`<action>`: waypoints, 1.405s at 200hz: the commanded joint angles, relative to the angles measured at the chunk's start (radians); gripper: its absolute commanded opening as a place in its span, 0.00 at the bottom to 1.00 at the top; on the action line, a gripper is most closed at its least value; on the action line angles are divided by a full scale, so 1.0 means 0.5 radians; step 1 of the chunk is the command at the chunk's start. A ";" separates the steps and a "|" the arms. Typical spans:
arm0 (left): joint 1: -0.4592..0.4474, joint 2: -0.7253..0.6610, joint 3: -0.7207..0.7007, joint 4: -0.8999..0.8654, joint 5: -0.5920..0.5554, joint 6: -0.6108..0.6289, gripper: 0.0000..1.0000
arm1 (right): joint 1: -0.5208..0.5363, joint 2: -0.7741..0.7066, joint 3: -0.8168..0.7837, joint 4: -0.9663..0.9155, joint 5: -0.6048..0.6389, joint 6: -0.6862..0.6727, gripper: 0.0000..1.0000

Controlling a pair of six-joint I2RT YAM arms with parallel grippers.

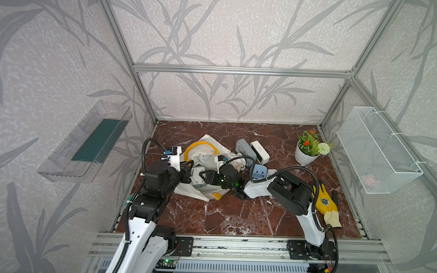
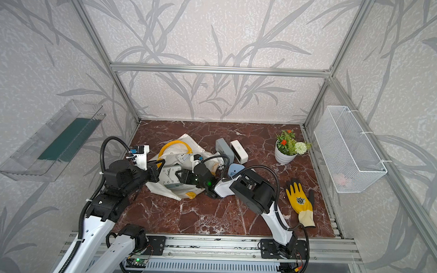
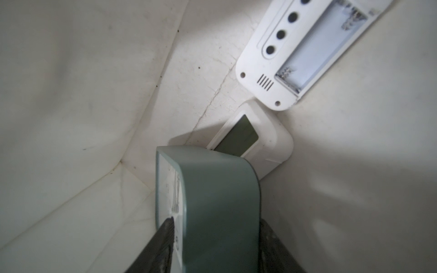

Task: Take the alarm clock out of the canvas bag
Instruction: Pick up the alarm from the canvas bag.

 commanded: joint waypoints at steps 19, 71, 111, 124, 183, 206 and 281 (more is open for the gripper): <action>-0.002 -0.044 0.023 0.169 0.067 -0.026 0.00 | 0.028 -0.151 -0.051 0.070 -0.019 -0.095 0.44; -0.004 -0.057 0.014 0.141 -0.009 -0.023 0.00 | 0.031 -0.270 -0.129 0.030 -0.006 -0.159 0.33; -0.003 -0.081 0.017 0.077 -0.101 0.003 0.00 | 0.036 -0.377 -0.146 -0.078 0.011 -0.282 0.25; -0.002 -0.092 0.021 0.043 -0.133 0.010 0.00 | 0.037 -0.421 -0.158 -0.105 0.014 -0.321 0.22; -0.002 -0.104 0.035 -0.093 -0.299 0.035 0.00 | 0.062 -0.630 -0.207 -0.275 0.017 -0.509 0.18; -0.001 -0.106 0.037 -0.107 -0.366 0.030 0.00 | 0.062 -0.700 -0.237 -0.317 0.021 -0.550 0.17; -0.002 -0.069 0.096 -0.236 -0.626 0.036 0.00 | 0.056 -1.011 -0.315 -0.549 0.052 -0.704 0.13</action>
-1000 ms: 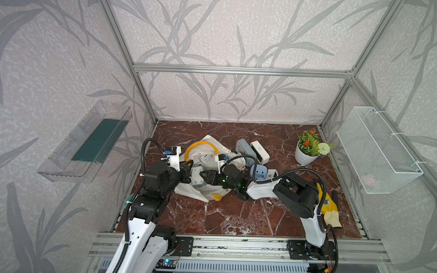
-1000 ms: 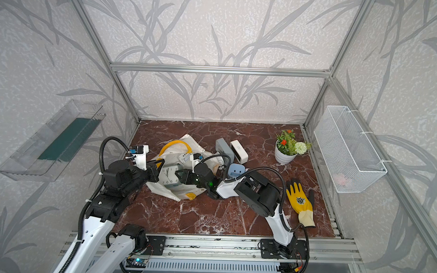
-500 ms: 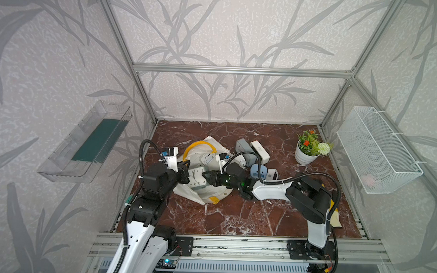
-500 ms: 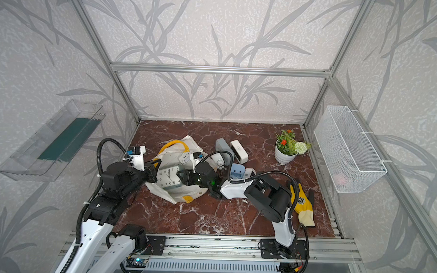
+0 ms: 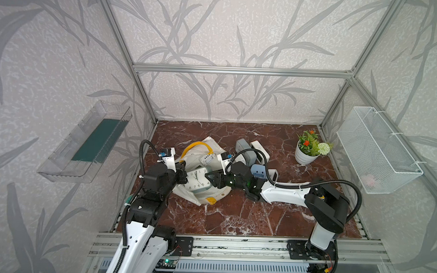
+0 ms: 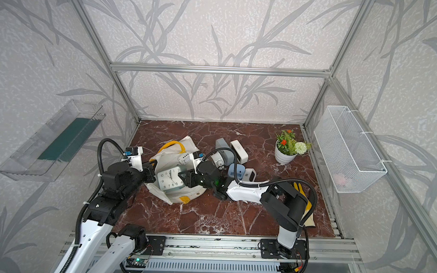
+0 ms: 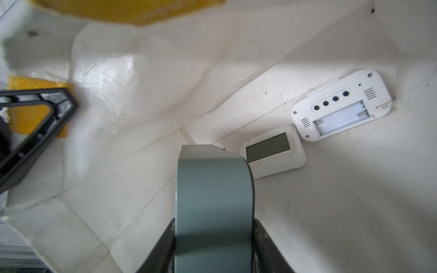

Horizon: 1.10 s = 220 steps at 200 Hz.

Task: Take the alarm clock out of the canvas bag
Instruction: Pick up the alarm from the canvas bag, then place the alarm at the center of the board.

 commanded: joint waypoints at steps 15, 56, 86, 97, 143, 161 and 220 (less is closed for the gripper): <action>0.000 0.014 0.077 -0.077 -0.190 0.008 0.00 | 0.003 -0.251 -0.002 -0.049 0.032 -0.148 0.11; -0.002 0.041 0.094 -0.094 -0.253 -0.020 0.00 | -0.036 -0.392 -0.032 -0.165 0.013 -0.199 0.09; 0.000 0.042 0.113 -0.114 -0.311 -0.017 0.00 | -0.078 -0.523 -0.104 -0.235 0.007 -0.260 0.08; -0.002 0.045 0.118 -0.123 -0.327 -0.020 0.00 | -0.095 -0.576 -0.125 -0.276 0.010 -0.291 0.08; 0.000 0.059 0.121 -0.152 -0.363 -0.027 0.00 | -0.194 -0.831 -0.252 -0.396 0.025 -0.378 0.08; 0.000 0.071 0.140 -0.202 -0.459 -0.023 0.00 | -0.235 -0.946 -0.309 -0.410 0.031 -0.408 0.08; 0.003 0.131 0.207 -0.349 -0.731 -0.014 0.00 | -0.386 -1.255 -0.358 -0.623 0.119 -0.504 0.08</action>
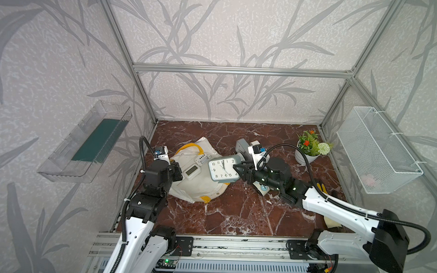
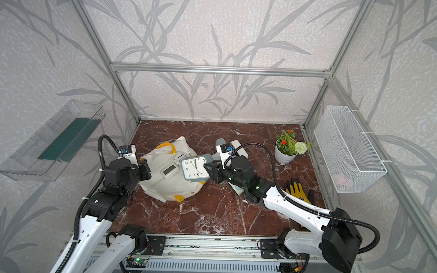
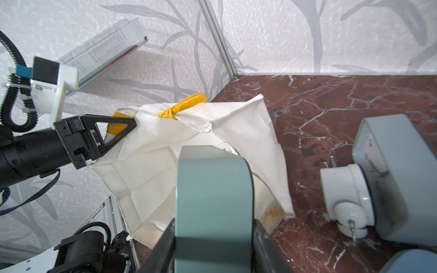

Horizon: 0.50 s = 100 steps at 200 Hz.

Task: Take the alarm clock out of the canvas bag
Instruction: Place the alarm at the center of the board.

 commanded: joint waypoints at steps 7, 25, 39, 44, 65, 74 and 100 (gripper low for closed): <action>0.003 0.008 0.074 -0.150 -0.239 -0.008 0.00 | -0.072 -0.183 0.002 -0.050 0.076 -0.091 0.08; 0.007 0.015 0.095 -0.184 -0.301 -0.010 0.00 | -0.108 -0.281 -0.010 -0.143 0.132 -0.143 0.08; 0.009 0.020 0.099 -0.199 -0.331 -0.016 0.00 | -0.120 -0.355 -0.029 -0.211 0.207 -0.177 0.08; 0.010 0.021 0.101 -0.202 -0.339 -0.018 0.00 | -0.123 -0.378 -0.036 -0.233 0.228 -0.190 0.08; 0.016 0.030 0.114 -0.221 -0.386 -0.043 0.00 | -0.129 -0.437 -0.052 -0.340 0.334 -0.232 0.08; 0.014 0.034 0.120 -0.228 -0.403 -0.052 0.00 | -0.129 -0.450 -0.064 -0.369 0.370 -0.238 0.08; 0.022 0.033 0.132 -0.246 -0.429 -0.060 0.00 | -0.129 -0.479 -0.123 -0.363 0.446 -0.222 0.08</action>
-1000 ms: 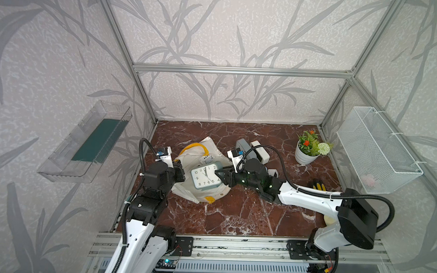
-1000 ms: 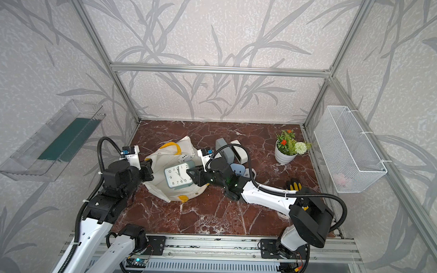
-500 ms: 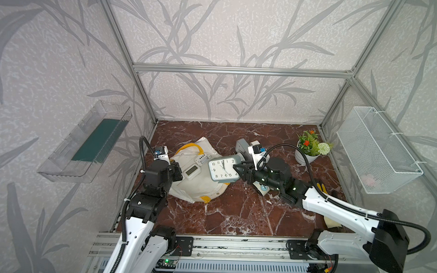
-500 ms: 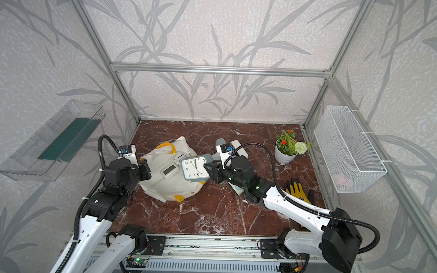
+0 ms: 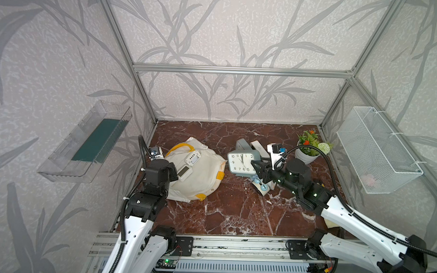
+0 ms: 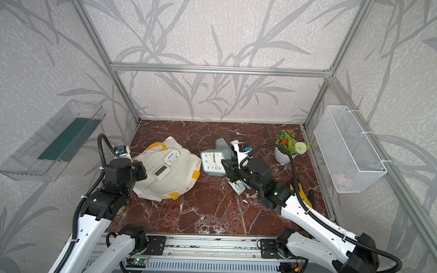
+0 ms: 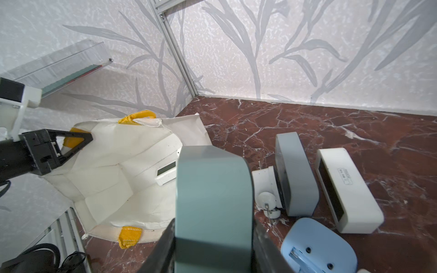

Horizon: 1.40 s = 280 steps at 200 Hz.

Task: Take the alarm clock out of the canvas bag
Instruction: Place the alarm at the center of the board.

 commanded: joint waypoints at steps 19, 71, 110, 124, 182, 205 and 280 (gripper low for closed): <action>0.019 -0.004 0.071 -0.103 -0.112 -0.052 0.00 | -0.008 -0.043 -0.079 0.039 0.132 -0.035 0.08; 0.018 -0.016 0.059 -0.091 -0.080 -0.055 0.00 | 0.016 0.120 -0.198 0.185 0.141 0.010 0.08; 0.016 -0.026 0.055 -0.094 -0.086 -0.064 0.00 | 0.112 0.354 -0.144 0.326 0.271 -0.057 0.08; 0.018 -0.034 0.055 -0.094 -0.078 -0.076 0.00 | 0.134 0.433 -0.124 0.372 0.320 -0.060 0.08; 0.019 -0.059 0.045 -0.088 -0.059 -0.096 0.00 | 0.233 0.761 -0.040 0.652 0.533 -0.125 0.07; 0.019 -0.060 0.039 -0.086 -0.050 -0.101 0.00 | 0.291 0.873 -0.046 0.822 0.655 -0.185 0.07; 0.019 -0.079 0.004 -0.053 -0.038 -0.092 0.00 | 0.439 0.881 -0.272 0.783 0.692 -0.205 0.12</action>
